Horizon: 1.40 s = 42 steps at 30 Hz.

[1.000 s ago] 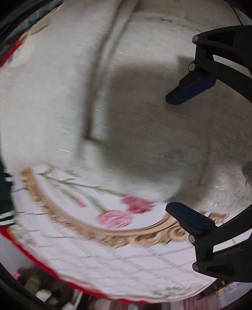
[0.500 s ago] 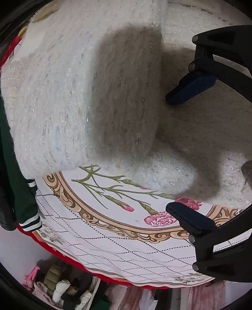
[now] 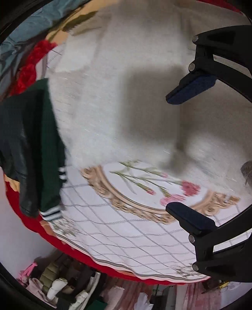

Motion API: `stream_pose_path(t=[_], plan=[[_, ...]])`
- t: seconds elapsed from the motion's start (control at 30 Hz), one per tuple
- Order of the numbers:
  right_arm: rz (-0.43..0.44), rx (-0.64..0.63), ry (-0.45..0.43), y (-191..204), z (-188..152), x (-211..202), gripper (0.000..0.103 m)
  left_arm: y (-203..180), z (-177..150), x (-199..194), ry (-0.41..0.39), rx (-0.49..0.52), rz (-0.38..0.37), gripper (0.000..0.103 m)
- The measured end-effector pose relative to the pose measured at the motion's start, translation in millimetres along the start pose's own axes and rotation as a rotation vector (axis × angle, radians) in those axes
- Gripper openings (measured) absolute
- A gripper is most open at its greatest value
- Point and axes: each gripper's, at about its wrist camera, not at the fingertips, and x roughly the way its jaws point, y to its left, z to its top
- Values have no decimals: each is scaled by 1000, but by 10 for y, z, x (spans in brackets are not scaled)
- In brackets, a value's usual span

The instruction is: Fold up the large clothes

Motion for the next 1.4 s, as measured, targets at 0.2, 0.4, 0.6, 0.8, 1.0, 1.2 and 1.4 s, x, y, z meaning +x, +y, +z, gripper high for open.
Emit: stream_pose_path(t=[0.2,0.4,0.6,0.8,1.0,1.2,1.4], plan=[[-87,-136,98,234,223,673,28,-270,422,549,68,46,11,103],[-245,-120,17,4,391,806,12,-404,438,906,62,103,-6,103],[-222,-120,78,-29,451,846,17,-336,388,924,20,90,-50,103],[-192,-192,-30,-97,265,321,68,-52,438,1131,42,-74,-226,103],[-305,-229,-14,-296,-106,6,68,26,402,907,21,-78,-172,103],[-372,-245,15,-399,-495,-380,68,-107,67,125,-101,26,-84,103],[-428,-326,28,-479,-636,-695,68,-574,-342,-400,-100,137,-20,103]])
